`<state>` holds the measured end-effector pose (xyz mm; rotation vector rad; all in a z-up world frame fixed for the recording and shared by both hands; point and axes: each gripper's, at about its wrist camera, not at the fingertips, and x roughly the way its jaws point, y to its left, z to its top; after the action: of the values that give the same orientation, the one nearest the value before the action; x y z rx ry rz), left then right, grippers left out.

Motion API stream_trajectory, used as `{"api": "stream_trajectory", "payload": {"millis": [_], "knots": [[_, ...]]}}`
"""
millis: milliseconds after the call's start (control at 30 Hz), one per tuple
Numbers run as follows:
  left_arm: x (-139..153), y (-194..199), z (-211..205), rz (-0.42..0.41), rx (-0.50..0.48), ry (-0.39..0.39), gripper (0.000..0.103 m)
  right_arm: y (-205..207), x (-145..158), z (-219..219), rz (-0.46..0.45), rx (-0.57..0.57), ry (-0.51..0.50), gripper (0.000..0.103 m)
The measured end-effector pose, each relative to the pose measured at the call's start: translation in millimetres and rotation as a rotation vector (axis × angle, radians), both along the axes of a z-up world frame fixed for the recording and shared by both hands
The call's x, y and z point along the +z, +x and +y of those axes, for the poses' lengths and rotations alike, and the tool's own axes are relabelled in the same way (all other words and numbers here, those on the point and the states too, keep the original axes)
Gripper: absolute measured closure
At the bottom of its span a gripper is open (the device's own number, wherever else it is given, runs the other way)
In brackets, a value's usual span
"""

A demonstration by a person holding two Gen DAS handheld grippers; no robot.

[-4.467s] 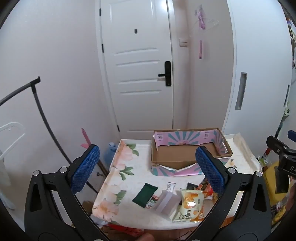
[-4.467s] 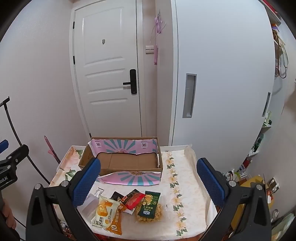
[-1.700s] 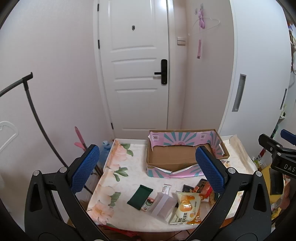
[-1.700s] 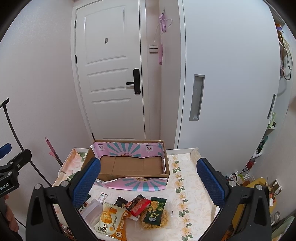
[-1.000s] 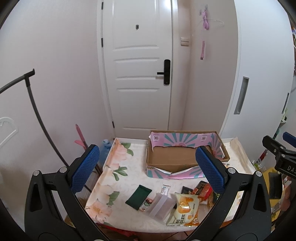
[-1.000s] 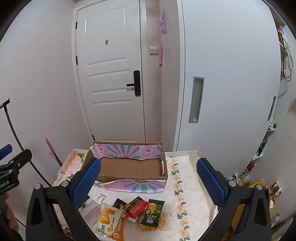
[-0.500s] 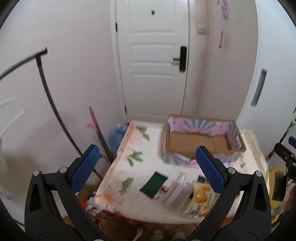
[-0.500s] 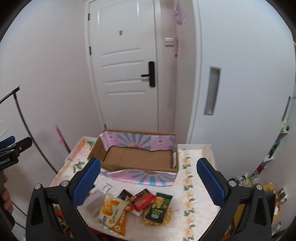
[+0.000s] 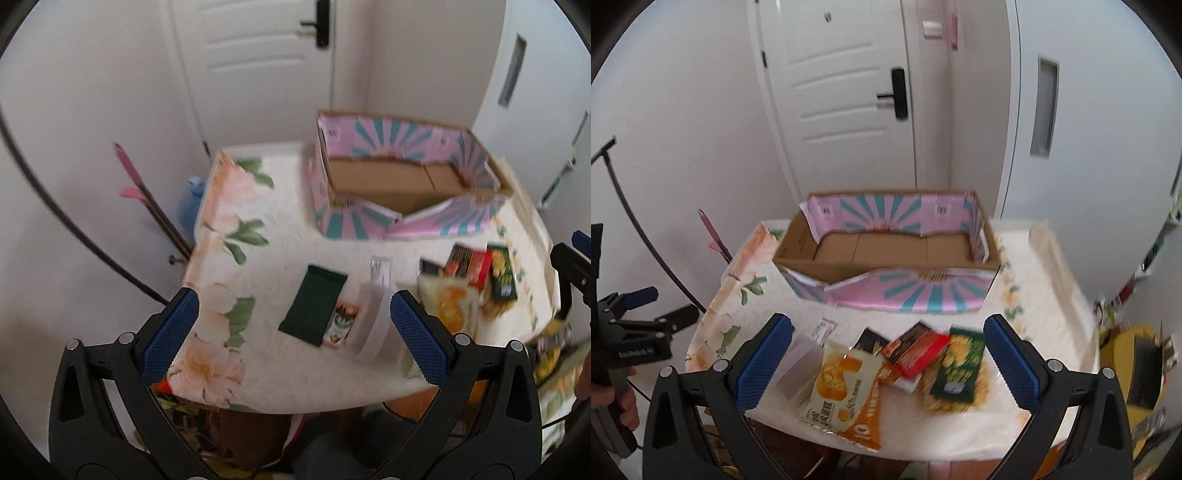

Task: Organize snacks
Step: 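Grasp the dark green bar with the left tool while the right tool grasps the orange cake packet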

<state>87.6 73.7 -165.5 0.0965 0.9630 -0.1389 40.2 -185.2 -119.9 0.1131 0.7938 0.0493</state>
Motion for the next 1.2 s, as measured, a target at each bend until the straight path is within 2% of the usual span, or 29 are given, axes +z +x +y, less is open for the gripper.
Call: {"api": "stream_trajectory", "payload": {"millis": [200,333,567,767,867,1000,1067,1200], "knots": [[-51.2,27.5,9.6,0.105,-0.124,0.006,0.001,2.0,-35.4,34.3,0.075,-0.063,0.003,0.000],[-78.6,44.9,8.1,0.163,-0.204,0.002,0.007,4.9,-59.0,51.4,0.133,-0.123,0.023,0.000],[-113.4,63.2,-5.2,0.216,-0.319,0.028,0.016,7.6,-97.0,67.0,0.197,-0.227,0.015,0.000],[-133.5,70.6,-14.9,0.255,-0.375,0.049,0.025,10.4,-120.1,66.2,0.224,-0.284,0.003,0.000],[-136.3,75.0,-13.2,0.263,-0.381,0.034,0.025,13.0,-126.4,65.4,0.227,-0.299,0.004,0.000],[-137.5,82.3,-9.3,0.269,-0.378,0.035,0.025,14.5,-129.7,63.9,0.228,-0.307,0.004,0.000],[-139.7,82.9,-7.5,0.276,-0.382,0.051,0.031,16.2,-130.6,64.1,0.231,-0.309,0.003,0.000],[-142.7,80.3,-0.3,0.284,-0.388,0.064,0.032,19.3,-132.4,63.3,0.238,-0.311,0.004,0.002]]}}
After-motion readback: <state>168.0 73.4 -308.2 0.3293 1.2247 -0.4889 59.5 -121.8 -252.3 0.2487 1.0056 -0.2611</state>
